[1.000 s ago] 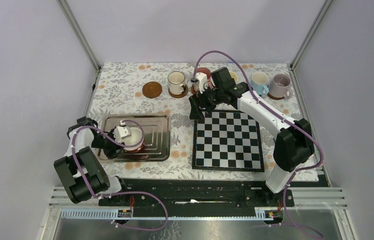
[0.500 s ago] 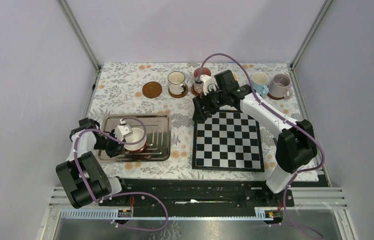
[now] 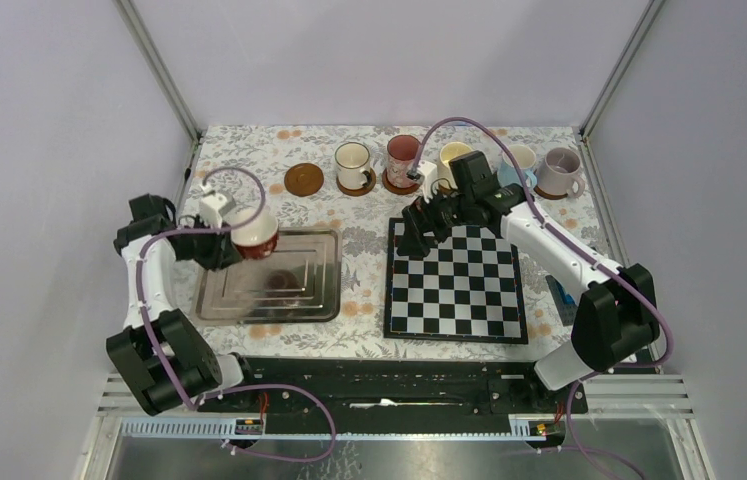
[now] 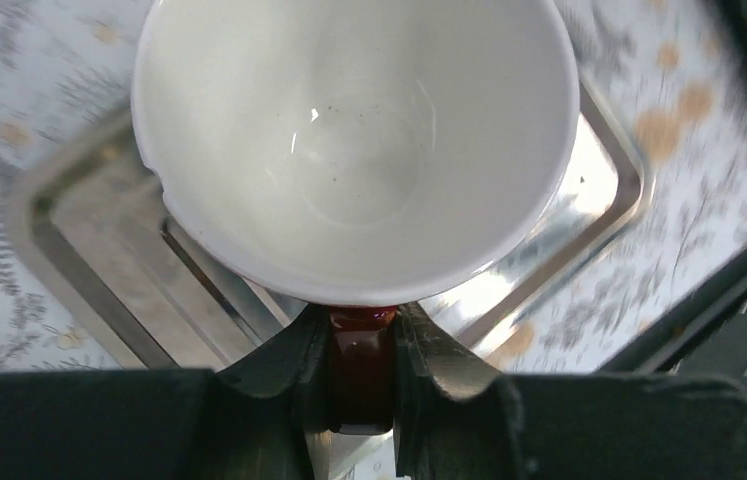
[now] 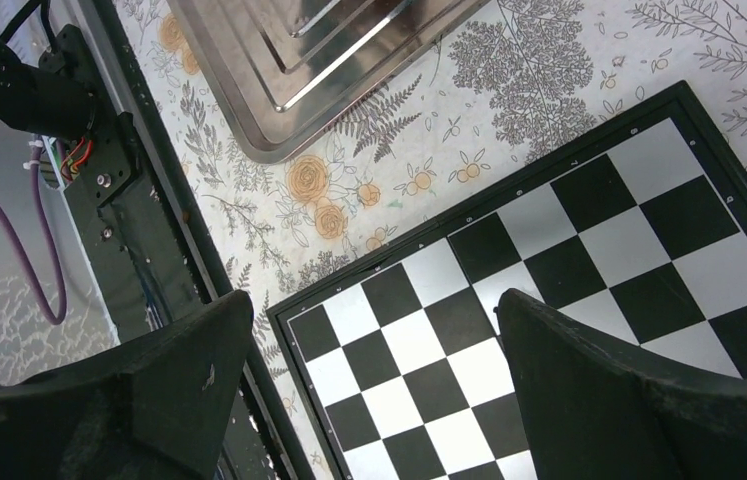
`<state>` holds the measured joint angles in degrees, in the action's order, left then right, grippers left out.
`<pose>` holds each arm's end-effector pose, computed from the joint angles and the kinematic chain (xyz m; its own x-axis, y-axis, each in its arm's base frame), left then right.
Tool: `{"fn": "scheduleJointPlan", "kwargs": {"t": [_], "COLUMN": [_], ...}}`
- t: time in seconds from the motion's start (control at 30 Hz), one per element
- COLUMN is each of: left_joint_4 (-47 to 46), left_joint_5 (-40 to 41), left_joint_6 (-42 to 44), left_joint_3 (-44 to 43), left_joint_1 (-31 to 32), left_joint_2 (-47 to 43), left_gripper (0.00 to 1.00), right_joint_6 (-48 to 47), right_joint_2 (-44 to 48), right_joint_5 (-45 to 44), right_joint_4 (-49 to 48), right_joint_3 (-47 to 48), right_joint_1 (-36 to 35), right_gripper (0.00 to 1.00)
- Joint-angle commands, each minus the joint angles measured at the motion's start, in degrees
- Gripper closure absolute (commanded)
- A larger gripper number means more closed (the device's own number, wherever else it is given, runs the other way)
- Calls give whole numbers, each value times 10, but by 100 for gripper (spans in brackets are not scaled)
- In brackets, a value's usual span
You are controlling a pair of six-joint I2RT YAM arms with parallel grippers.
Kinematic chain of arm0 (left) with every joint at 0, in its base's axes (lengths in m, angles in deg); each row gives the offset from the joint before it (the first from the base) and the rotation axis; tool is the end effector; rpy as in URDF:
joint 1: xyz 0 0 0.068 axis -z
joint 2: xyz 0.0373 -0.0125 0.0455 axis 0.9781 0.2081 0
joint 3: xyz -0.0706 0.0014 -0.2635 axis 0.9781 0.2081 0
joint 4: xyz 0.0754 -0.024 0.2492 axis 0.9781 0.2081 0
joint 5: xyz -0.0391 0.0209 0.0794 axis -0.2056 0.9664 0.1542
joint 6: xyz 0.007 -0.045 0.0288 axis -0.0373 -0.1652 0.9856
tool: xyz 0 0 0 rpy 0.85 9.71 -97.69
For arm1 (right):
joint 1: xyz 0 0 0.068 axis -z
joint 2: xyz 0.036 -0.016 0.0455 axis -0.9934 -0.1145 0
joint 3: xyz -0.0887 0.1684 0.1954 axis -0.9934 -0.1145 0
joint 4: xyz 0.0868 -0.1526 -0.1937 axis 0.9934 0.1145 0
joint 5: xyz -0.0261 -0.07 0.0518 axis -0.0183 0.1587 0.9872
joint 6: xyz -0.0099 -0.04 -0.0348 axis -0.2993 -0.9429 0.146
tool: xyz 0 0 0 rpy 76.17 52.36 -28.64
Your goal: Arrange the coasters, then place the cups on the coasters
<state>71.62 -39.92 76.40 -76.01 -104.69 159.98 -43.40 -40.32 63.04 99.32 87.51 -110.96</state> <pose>0.2108 0.0783 0.2578 -0.6012 0.3726 -0.7069 0.6357 0.7591 -0.1404 0.2888 0.1758 0.2950 -0.4566 -0.3949 -0.7973 -0.8641 0.4101 0.2917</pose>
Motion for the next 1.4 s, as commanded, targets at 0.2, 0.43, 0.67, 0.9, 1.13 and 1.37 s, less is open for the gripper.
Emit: {"fn": "scheduleJointPlan", "kwargs": {"t": [0.2,0.43,0.67,0.9,1.13,1.37], "left_joint_4": [-399,-513,-663,-729,-748,-725], "left_joint_5": [122,338,394,434,522,615], "left_joint_6": [-485,-599,-646,-642,-666,-723], "left_joint_3": [-75,-110,-77,-90,-98,-119], "left_joint_1": [136,242,277,307,350,387], "left_joint_2": [0,93,172,244,268,282], "left_gripper": [100,100,100,100,100,100], "right_joint_6": [5,6,2,-1,-3,-4], "right_joint_2": [35,40,39,28,18,14], "right_joint_5": [-19,-37,-54,-58,-62,-63], "right_joint_4": [-29,-46,-58,-57,-57,-55], "right_joint_3": [-35,-50,-66,-66,-65,-64], "right_joint_1": [9,12,13,13,13,13], "right_gripper": [0,0,1,0,0,0]}}
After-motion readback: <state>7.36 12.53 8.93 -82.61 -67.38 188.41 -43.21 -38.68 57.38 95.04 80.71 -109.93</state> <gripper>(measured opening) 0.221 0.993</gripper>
